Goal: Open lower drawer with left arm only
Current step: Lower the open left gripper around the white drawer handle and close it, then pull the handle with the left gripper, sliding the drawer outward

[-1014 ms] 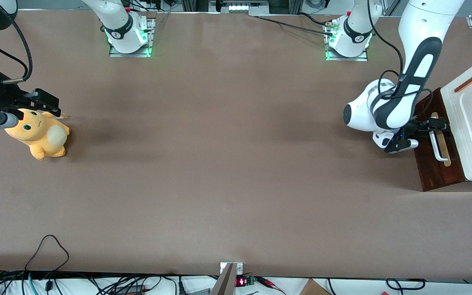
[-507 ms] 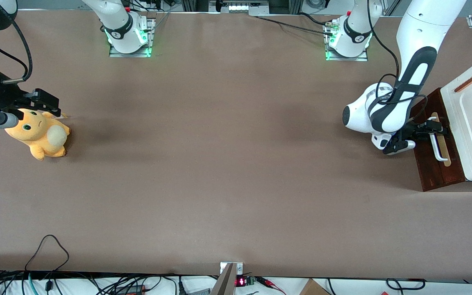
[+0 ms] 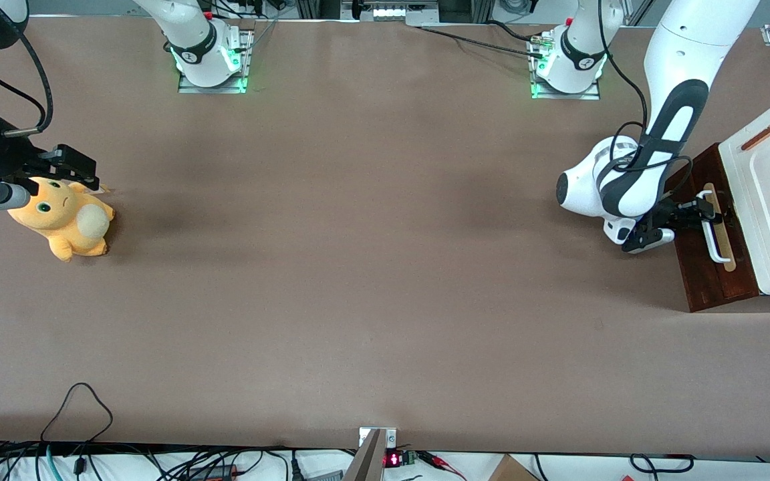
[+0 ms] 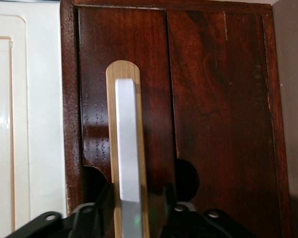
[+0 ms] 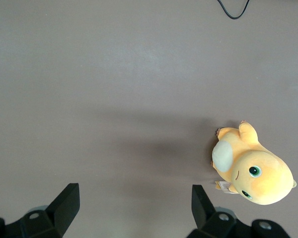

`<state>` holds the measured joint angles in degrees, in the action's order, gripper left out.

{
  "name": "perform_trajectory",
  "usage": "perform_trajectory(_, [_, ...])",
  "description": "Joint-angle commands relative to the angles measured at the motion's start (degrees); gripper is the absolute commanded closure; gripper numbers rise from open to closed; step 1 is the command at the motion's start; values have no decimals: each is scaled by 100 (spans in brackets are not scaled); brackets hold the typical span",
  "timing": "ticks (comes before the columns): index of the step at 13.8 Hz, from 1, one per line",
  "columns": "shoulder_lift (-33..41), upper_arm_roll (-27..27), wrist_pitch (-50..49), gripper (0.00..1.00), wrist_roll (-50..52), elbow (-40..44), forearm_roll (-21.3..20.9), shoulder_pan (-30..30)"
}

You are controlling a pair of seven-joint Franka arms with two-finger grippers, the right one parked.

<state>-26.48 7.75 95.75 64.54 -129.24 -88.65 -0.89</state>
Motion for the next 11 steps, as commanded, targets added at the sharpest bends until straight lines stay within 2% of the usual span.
perform_trajectory(1, [-59,-19,-74,60,147,31,-126,36])
perform_trajectory(7, [-41,-11,-118,66,155,31,-117,89])
perform_trajectory(11, [-33,-19,-118,75,155,22,-117,107])
